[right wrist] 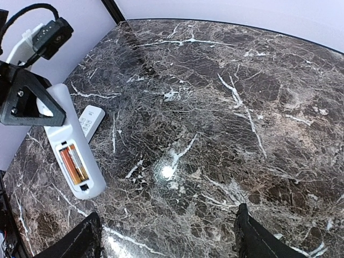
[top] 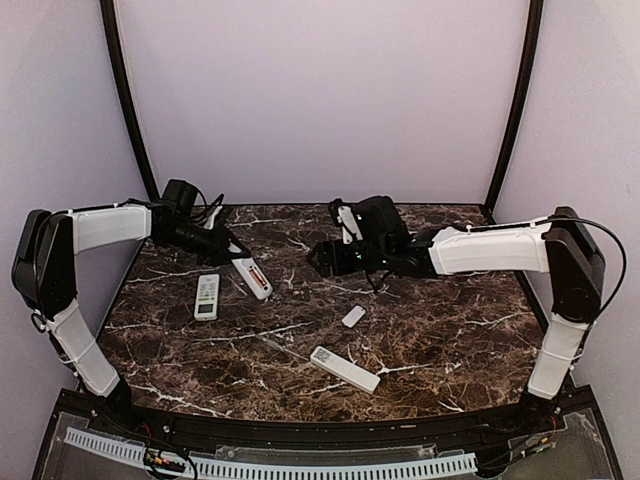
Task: Unload the batteries from the remote control
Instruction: Remove the battery cover from the remote control, then pick up the screwdriver from the center of the board.
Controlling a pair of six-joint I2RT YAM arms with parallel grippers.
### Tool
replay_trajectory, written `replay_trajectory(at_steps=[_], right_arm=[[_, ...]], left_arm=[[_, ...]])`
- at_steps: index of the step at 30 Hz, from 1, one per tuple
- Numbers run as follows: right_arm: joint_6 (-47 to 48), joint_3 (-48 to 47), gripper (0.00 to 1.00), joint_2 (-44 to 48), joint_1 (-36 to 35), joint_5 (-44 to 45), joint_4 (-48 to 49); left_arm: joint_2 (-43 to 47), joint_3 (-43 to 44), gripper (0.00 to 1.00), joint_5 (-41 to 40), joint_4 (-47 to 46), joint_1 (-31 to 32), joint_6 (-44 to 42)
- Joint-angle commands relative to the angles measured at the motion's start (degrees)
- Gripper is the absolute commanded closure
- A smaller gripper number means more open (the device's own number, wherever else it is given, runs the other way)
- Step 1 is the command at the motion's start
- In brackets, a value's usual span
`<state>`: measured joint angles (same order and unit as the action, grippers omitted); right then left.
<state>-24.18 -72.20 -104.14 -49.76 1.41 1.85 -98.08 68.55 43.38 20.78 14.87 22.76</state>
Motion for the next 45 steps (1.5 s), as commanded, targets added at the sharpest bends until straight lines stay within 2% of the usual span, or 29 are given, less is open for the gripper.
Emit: replay_trajectory(at_steps=[1, 5, 9, 12, 15, 22, 28, 34, 38, 45], right_arm=[[2.6, 1.6, 0.19, 4.4, 1.6, -0.5, -0.5], [3.8, 2.2, 0.19, 5.5, 1.8, -1.1, -1.2], [4.9, 3.0, 0.19, 5.4, 1.9, -5.3, 0.1], [5.4, 2.6, 0.19, 4.1, 1.2, -8.1, 0.1], [6.7, 2.1, 0.23, 2.5, -0.8, -9.9, -0.6], [8.7, -0.4, 0.34, -1.9, -6.3, -11.4, -5.0], [10.8, -5.1, 0.39, -6.7, -9.6, -10.2, -9.7], [13.3, -11.0, 0.44, -12.2, -12.1, -8.3, -14.2], [15.0, -15.5, 0.46, -15.9, -13.9, -6.0, -17.4], [16.9, -21.3, 0.51, -21.5, -16.6, -4.1, -21.2]], left_arm=[[5.0, 1.3, 1.00, 5.9, -1.2, -1.8, -3.1], [4.3, 1.6, 1.00, 9.5, 1.0, -1.2, -6.2], [3.6, 3.1, 1.00, 8.3, 3.5, 0.2, -8.9], [4.5, 3.6, 1.00, 4.5, 4.3, 0.3, -9.4], [6.7, 3.3, 1.00, 0.0, 4.6, -0.2, -9.8], [12.4, 1.0, 1.00, -1.5, -0.2, -5.9, -6.8], [15.5, -0.7, 1.00, -1.2, -3.0, -9.8, -4.8], [15.6, -0.4, 1.00, -3.0, -1.7, -10.0, -5.1], [16.0, 0.0, 1.00, -7.3, 0.2, -10.0, -5.7], [16.2, -0.3, 1.00, -7.9, 0.3, -10.0, -5.5]])
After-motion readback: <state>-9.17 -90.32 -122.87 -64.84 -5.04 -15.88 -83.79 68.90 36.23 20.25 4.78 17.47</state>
